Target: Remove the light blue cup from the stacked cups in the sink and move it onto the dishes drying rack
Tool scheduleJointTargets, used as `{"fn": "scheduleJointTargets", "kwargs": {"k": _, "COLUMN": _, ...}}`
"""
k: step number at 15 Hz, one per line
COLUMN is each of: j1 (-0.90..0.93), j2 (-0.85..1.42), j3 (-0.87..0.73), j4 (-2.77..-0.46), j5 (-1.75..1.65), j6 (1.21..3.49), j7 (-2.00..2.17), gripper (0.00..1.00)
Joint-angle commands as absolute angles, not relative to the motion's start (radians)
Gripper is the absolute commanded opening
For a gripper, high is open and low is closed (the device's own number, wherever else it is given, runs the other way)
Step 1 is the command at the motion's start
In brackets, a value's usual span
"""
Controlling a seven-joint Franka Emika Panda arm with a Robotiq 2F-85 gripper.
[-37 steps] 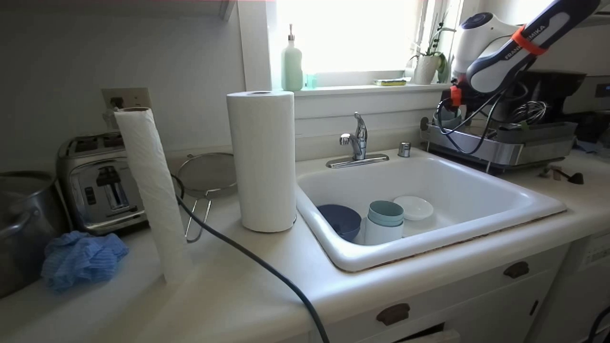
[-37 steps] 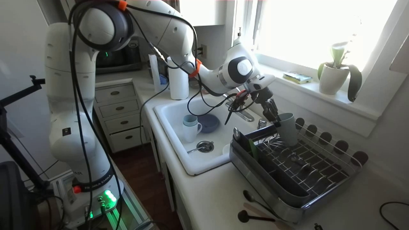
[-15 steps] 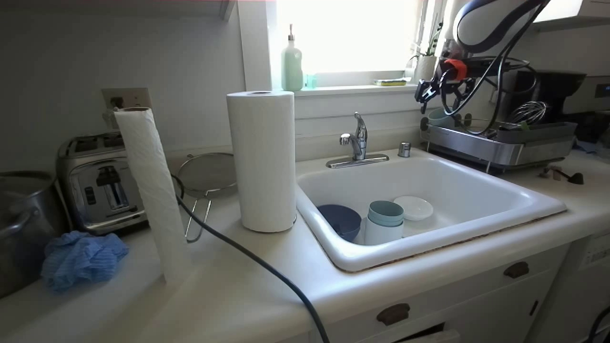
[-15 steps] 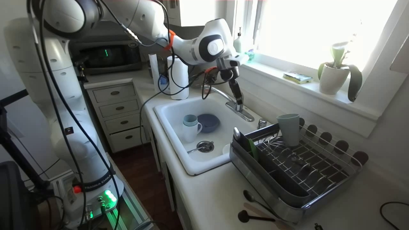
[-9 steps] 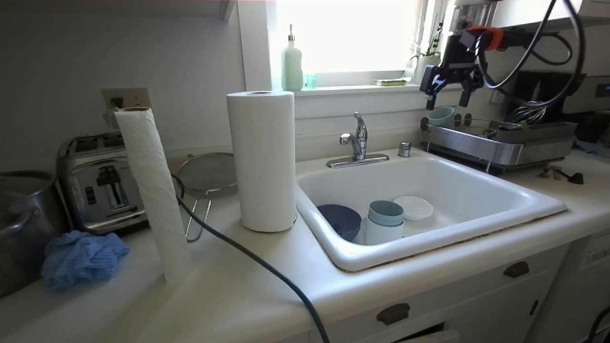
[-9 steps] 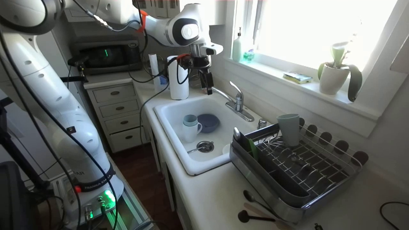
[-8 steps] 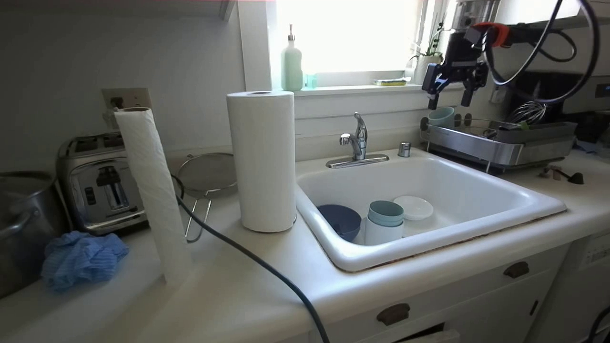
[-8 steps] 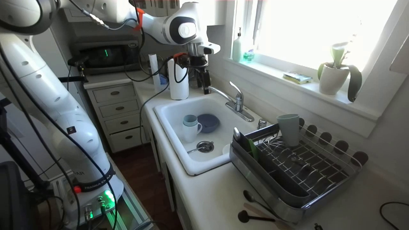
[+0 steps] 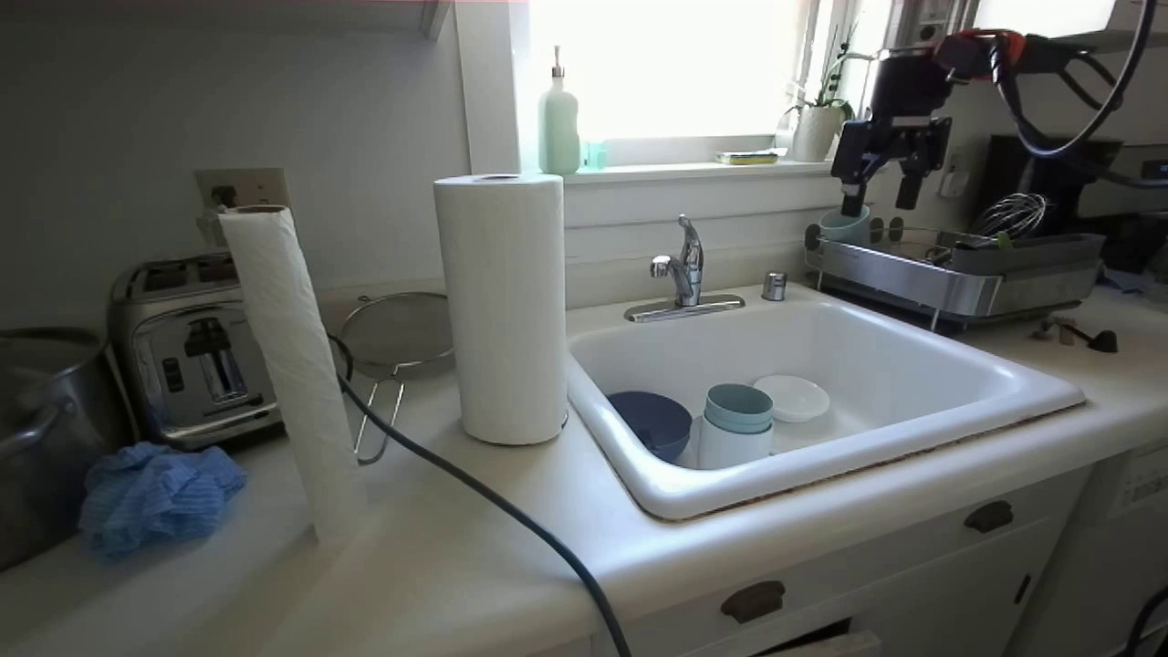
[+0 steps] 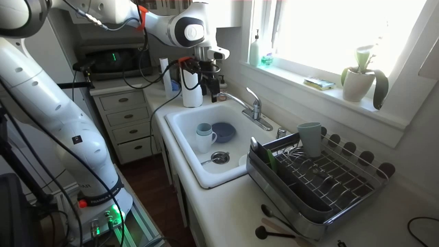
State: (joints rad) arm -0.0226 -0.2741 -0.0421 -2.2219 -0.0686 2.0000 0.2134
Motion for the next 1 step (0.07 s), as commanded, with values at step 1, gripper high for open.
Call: {"fn": "scheduleJointTargets", "kwargs": {"k": 1, "j1": -0.037, "j2": -0.274, "j3": -0.029, "j4": -2.220, "j5": -0.064, "j6": 1.998, "j7": 0.209, "gripper": 1.00}}
